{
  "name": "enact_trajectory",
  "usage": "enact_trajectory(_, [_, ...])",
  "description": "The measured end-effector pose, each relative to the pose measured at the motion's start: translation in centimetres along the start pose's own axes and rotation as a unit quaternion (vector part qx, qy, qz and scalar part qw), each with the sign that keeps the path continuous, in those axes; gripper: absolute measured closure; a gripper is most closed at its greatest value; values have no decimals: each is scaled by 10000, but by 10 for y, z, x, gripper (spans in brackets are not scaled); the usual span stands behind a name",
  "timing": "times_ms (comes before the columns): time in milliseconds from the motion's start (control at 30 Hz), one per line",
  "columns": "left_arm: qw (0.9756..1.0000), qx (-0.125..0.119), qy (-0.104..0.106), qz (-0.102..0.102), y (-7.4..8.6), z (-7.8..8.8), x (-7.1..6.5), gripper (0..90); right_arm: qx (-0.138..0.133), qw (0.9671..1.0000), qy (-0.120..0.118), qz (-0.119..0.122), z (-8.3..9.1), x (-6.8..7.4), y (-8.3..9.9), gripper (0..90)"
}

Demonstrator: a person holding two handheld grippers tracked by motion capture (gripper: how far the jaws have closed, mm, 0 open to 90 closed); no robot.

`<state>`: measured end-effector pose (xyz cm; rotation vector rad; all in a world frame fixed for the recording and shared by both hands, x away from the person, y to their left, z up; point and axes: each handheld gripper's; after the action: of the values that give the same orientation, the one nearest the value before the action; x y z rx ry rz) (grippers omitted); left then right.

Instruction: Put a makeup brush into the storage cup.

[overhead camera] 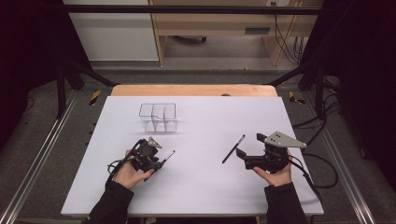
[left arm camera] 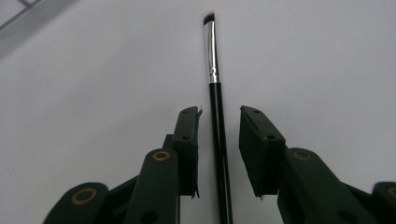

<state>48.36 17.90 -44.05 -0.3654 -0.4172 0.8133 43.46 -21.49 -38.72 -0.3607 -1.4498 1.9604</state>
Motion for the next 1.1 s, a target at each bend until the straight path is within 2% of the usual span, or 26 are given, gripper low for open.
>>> enact_trajectory(233, [9990,335,-12,-308,-14,-8,-5,647,-57,10000,-30,-34,3,0,-1,56])
enact_trajectory(400, [9980,508,20,-384,-16,-16,-6,661,-60,10000,-35,-25,3,0,-1,56])
enact_trajectory(533, [9975,557,31,-435,-14,-15,-5,695,-43,10000,-46,-28,2,0,-1,56])
enact_trajectory(867, [9971,683,105,-320,-12,-13,-7,766,-12,10000,-33,-42,1,0,0,55])
enact_trajectory(1100, [9971,702,26,-289,-12,-13,-8,825,-14,10000,-16,-41,0,1,0,55])
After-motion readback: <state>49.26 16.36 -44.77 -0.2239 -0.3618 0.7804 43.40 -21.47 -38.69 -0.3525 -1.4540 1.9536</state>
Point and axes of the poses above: each handheld gripper's, and its own axes: z roughly backward along the jaws, y roughly out of its underside, x roughly to its left, and after that the axes turned 14 degrees about -y, right-handed
